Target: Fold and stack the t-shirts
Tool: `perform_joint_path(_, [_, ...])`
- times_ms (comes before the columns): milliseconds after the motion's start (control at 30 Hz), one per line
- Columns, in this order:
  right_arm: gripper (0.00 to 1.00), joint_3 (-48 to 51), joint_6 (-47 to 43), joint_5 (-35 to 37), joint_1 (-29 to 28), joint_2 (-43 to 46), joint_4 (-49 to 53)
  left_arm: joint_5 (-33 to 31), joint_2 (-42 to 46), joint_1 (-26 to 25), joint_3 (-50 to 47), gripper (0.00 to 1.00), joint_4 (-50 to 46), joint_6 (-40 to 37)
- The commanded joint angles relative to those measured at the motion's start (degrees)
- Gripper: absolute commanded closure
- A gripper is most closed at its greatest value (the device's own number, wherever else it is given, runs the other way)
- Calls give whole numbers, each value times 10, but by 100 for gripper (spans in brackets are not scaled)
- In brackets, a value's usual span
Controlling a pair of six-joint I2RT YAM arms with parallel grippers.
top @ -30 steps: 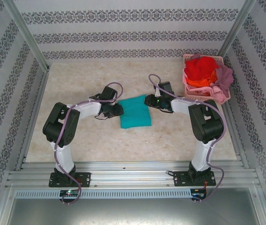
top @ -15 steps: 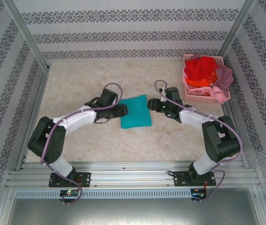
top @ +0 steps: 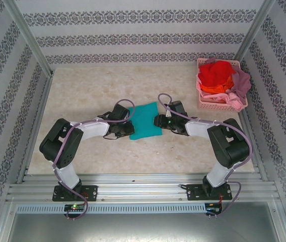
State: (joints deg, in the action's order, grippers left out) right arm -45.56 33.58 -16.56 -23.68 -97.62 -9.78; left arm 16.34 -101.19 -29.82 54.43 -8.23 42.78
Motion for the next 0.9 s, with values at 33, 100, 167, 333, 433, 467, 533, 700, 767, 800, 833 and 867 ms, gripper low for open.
perform_joint_path(33, [67,4,12,0,0,-2,-22,-3,-25,18,15,87,0,-30])
perform_joint_path(100, [71,2,14,2,2,-1,-22,-3,-30,22,20,87,1,-38])
perform_joint_path(167, [77,1,17,3,3,-4,-23,-3,-34,24,24,87,1,-45])
perform_joint_path(333, [80,-4,23,3,3,-15,-27,-5,-39,28,31,87,2,-51])
perform_joint_path(433, [74,-5,28,2,3,-17,-33,-7,-37,28,32,84,-1,-50])
perform_joint_path(467, [73,-2,28,3,3,-13,-36,-11,-33,28,34,79,-4,-51])
perform_joint_path(533, [67,6,21,18,4,9,-36,-28,-11,28,31,69,-11,-51])
perform_joint_path(700, [51,41,3,63,20,80,-23,-90,45,20,42,49,-60,-62])
perform_joint_path(767, [44,61,4,80,32,105,-23,-124,49,5,67,38,-99,-74])
perform_joint_path(800, [41,73,3,90,38,120,-23,-144,46,-6,83,32,-119,-80])
perform_joint_path(833, [38,85,4,102,44,134,-22,-161,39,-18,102,25,-137,-83])
perform_joint_path(867, [36,95,4,112,50,146,-21,-174,31,-29,120,20,-151,-88])
